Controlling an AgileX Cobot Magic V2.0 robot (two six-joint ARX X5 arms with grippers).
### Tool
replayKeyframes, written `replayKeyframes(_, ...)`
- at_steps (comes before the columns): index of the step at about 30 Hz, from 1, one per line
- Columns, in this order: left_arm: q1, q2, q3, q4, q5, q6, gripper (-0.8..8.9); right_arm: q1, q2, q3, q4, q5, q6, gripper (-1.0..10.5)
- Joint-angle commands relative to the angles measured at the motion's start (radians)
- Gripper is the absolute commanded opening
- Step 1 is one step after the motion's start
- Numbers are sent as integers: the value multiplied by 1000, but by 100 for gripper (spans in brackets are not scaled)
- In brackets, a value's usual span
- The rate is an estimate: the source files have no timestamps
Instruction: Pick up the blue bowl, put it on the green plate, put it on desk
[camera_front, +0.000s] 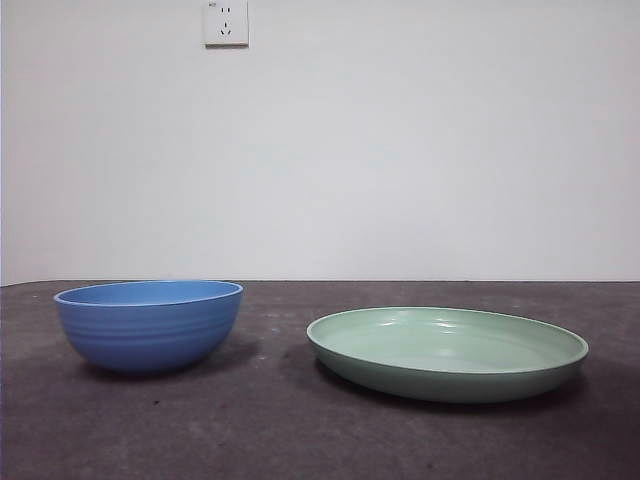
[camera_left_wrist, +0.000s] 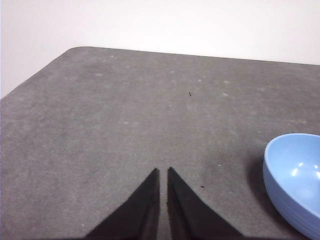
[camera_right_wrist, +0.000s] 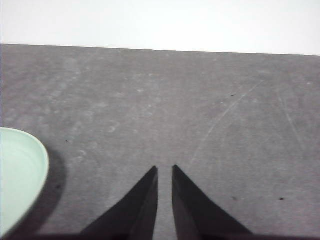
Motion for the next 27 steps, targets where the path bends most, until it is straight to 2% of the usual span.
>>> replayKeyframes(1, 1, 0, -20, -2, 0, -17, 15, 0, 0, -6, 10, -39, 83, 43)
replayKeyframes(5, -3, 0, -2, -7, 0, -45, 15, 1, 0, 1, 8, -95, 124, 42)
replayKeyframes(8, -5, 0, 36, -8, 0, -60, 15, 6, 1, 31, 1, -98, 186, 40)
replayKeyframes(14, -5, 32, 166, -37, 0, -193, 15, 21, 11, 166, -45, -98, 317, 13)
replayKeyframes(19, -13, 129, 327, -142, 49, -204, 15, 42, 78, 345, -185, -108, 320, 13)
replayKeyframes(27, -17, 323, 585, -271, 240, -204, 15, 49, 272, 616, -439, -303, 314, 13)
